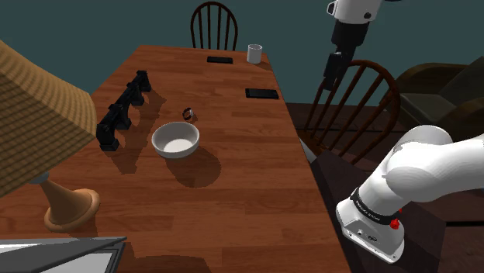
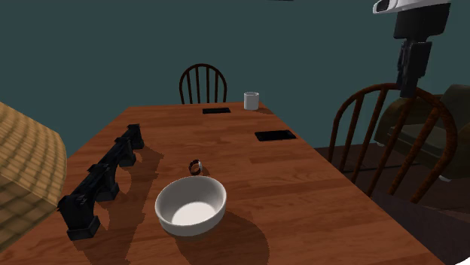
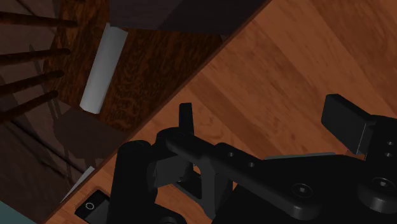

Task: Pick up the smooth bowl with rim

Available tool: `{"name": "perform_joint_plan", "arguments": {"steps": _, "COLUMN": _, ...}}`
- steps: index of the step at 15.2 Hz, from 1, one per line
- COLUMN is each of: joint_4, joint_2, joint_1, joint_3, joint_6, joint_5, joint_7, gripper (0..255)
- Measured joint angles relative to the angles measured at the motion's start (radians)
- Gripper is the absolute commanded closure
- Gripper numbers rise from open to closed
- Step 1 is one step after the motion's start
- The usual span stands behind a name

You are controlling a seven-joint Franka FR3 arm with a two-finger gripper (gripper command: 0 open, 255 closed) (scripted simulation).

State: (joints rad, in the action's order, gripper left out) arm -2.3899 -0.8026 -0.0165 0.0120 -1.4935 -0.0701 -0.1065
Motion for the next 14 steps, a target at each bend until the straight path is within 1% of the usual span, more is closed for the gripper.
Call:
{"name": "perform_joint_plan", "arguments": {"steps": 2, "joint_4": -0.001, "joint_2": 0.012, "joint_1": -0.003, "joint_3": -0.004, "joint_6": -0.011, "joint_5": 0.006, "joint_7": 0.006, "gripper": 0}}
{"name": "perform_joint_plan", "arguments": {"steps": 5, "joint_4": 0.004, "joint_2": 0.081, "joint_1": -0.016, "joint_3": -0.027, "joint_6": -0.067, "joint_5": 0.038, "joint_7": 0.037, "gripper": 0}}
{"name": "perform_joint_plan", "arguments": {"steps": 11, "joint_4": 0.058, "joint_2": 0.271, "joint_1": -0.046, "joint_3": -0.079, "joint_6": -0.189, "joint_5": 0.104, "joint_7": 0.103, "gripper": 0}}
{"name": "perform_joint_plan", "arguments": {"steps": 14, "joint_4": 0.102, "joint_2": 0.389, "joint_1": -0.059, "joint_3": -0.103, "joint_6": -0.258, "joint_5": 0.129, "joint_7": 0.133, "gripper": 0}}
